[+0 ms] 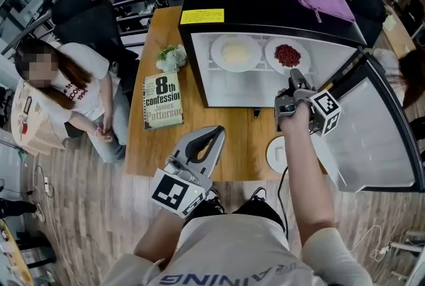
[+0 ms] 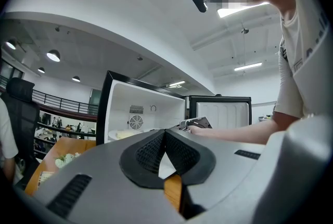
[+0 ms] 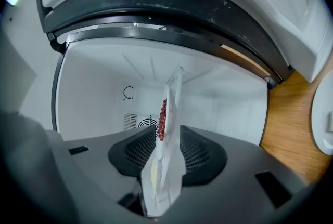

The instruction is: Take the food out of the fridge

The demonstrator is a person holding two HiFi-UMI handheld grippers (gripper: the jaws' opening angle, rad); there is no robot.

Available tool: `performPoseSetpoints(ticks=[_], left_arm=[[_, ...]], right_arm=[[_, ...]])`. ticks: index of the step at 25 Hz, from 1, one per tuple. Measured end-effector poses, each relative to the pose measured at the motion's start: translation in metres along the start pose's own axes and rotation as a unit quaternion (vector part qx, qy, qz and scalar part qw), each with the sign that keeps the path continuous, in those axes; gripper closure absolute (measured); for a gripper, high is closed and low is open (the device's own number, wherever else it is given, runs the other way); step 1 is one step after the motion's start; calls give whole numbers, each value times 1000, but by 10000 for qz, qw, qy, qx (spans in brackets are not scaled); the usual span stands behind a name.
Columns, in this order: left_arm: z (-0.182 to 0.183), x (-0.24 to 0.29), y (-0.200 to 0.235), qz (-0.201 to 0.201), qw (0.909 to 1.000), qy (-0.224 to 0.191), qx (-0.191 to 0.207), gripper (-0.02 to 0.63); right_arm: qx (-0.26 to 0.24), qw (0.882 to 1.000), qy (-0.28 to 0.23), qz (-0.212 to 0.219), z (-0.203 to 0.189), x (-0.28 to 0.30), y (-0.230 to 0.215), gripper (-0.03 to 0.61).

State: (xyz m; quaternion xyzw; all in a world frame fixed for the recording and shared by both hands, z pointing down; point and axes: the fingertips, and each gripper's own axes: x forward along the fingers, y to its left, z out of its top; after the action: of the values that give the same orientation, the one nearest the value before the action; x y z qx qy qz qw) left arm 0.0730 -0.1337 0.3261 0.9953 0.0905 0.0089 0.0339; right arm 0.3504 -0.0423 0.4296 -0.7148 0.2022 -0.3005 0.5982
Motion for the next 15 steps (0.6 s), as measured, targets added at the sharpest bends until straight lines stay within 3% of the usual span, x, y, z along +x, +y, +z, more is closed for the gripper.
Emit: performPoseSetpoints(ticks=[4,10,15], left_arm=[[-3,2,2,-17,10000,28,-18,606],[-6,2,3,-14,10000,49,-31,606],[-4,1,1,-13,10000,50,-18,606]], right_arm=[[87,9999,-51,-80,5,6,-4,446],[79,9999,-52,-83,4,5,0,527],[287,9996,-38,-54,3,-1,2,541]])
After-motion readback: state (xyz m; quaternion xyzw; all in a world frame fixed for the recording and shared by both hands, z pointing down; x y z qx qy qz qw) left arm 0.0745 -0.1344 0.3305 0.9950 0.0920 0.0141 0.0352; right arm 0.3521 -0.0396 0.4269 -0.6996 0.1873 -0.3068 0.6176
